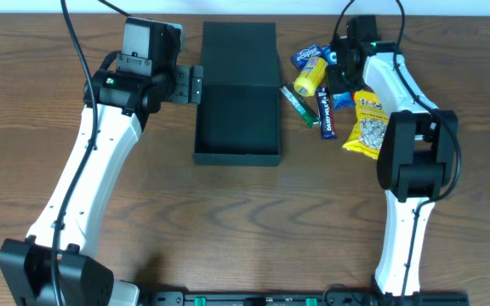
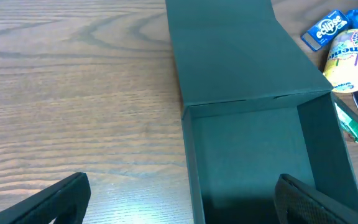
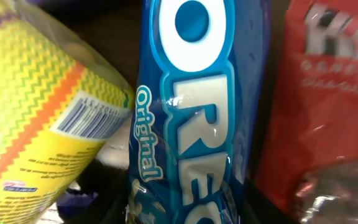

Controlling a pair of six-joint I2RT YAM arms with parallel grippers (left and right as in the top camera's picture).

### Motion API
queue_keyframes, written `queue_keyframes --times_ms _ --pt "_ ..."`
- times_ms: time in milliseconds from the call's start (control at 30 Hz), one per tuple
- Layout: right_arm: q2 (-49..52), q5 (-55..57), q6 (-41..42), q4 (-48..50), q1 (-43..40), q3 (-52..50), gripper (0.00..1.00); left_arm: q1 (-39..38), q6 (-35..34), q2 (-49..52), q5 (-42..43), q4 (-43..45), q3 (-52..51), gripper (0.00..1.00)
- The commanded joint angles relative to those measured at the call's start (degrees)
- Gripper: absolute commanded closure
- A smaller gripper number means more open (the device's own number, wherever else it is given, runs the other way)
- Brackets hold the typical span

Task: Pack container
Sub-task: 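Reach the right gripper to the blue Oreo pack and grasp it, then carry the Oreo pack with the right gripper over the box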

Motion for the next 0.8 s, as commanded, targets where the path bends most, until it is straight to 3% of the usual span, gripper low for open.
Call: queue_keyframes --times_ms 0,133,233,333,533,700,767 --pt "-5.33 -0.24 1.31 0.26 0.35 4.35 0.78 0.39 -0.15 0.61 -0.22 -0.02 0.57 0.05" --pt "-8.9 -0.22 1.29 0.28 0.35 7.28 0.86 0.39 -0.13 0.61 -0.26 -0.02 0.57 0.04" --pt "-12.74 -0.28 1.16 0.31 0.37 8.5 0.99 0.63 1.73 0.61 -0.37 -0.04 0.57 0.05" --pt "-15.56 -1.92 -0.48 -0.57 0.7 8.5 0.99 1.95 3.56 0.59 -1.16 -0.07 0.57 0.05" --pt "-18.6 -15.69 -8.72 -5.38 2.78 8.5 0.99 8.83 3.98 0.59 -1.18 -0.26 0.57 0.05" --pt "-18.6 -23.76 -8.87 -9.99 5.03 8.37 0.99 14.64 10.36 0.59 3.34 -1.62 0.57 0.05" --pt "-18.6 -27.5 -12.7 -11.89 5.92 8.37 0.99 16.35 10.69 0.59 3.45 -1.97 0.57 0.05"
